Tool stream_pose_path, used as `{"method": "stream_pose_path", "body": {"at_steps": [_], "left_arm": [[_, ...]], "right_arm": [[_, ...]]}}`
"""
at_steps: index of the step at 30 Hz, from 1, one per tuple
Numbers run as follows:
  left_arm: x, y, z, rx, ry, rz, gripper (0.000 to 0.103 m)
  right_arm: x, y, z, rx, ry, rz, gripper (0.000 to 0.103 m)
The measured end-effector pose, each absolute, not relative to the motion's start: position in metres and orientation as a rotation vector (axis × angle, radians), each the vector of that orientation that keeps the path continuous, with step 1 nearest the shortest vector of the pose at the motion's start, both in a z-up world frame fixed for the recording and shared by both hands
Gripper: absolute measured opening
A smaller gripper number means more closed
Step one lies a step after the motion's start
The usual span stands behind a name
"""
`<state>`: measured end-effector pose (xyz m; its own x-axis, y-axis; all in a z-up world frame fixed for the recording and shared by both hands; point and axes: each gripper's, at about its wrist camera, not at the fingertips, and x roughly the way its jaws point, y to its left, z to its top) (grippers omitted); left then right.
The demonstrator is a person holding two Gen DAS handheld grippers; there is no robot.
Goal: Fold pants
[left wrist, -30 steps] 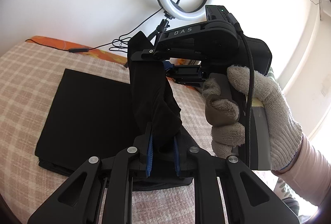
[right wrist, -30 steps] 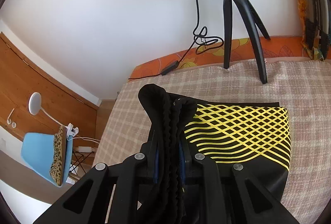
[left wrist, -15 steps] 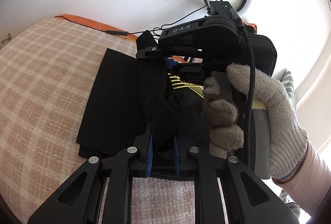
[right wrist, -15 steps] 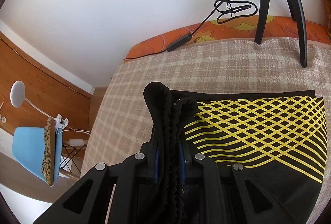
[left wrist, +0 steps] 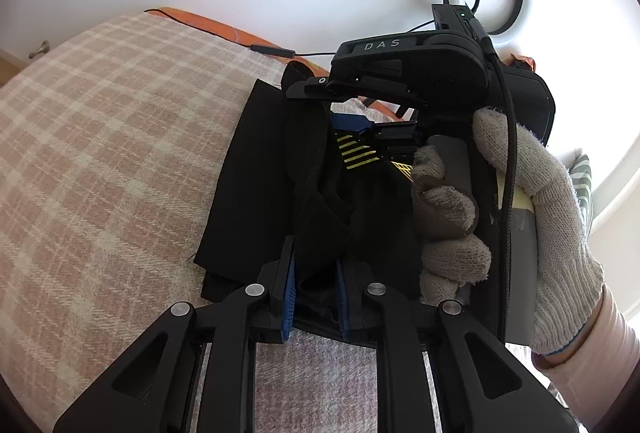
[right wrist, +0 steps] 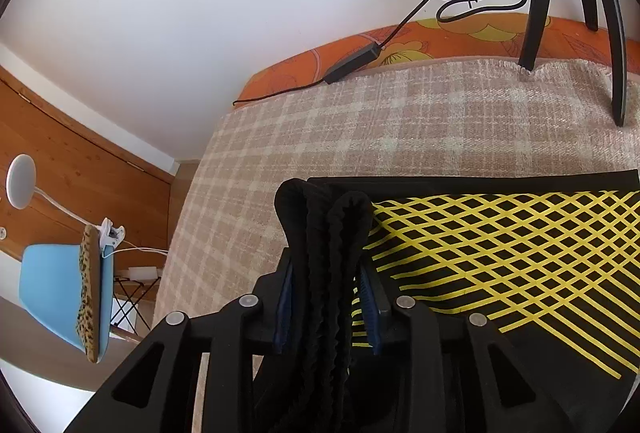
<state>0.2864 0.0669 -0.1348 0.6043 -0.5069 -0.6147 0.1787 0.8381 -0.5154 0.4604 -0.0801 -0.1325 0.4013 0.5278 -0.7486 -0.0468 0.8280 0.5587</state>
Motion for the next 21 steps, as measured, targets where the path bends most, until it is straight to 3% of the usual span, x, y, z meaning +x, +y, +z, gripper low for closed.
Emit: {"method": "stream_pose_path", "body": {"at_steps": [5,9,21], "left_arm": [[0.285,0.074,-0.136,-0.441,0.846,-0.363,0.021],[0.279,0.086,-0.136,-0.478,0.85,-0.298,0.045],[0.293,0.06,-0.116,-0.208,0.818,-0.235,0.046]], "right_arm": [[0.456,-0.098,-0.119,0.474,1.077,0.398,0.044],[0.45,-0.117,-0.113,0.469,1.068,0.389,0.044],[0.411,-0.159,-0.109,0.224,1.002,0.356,0.042]]}}
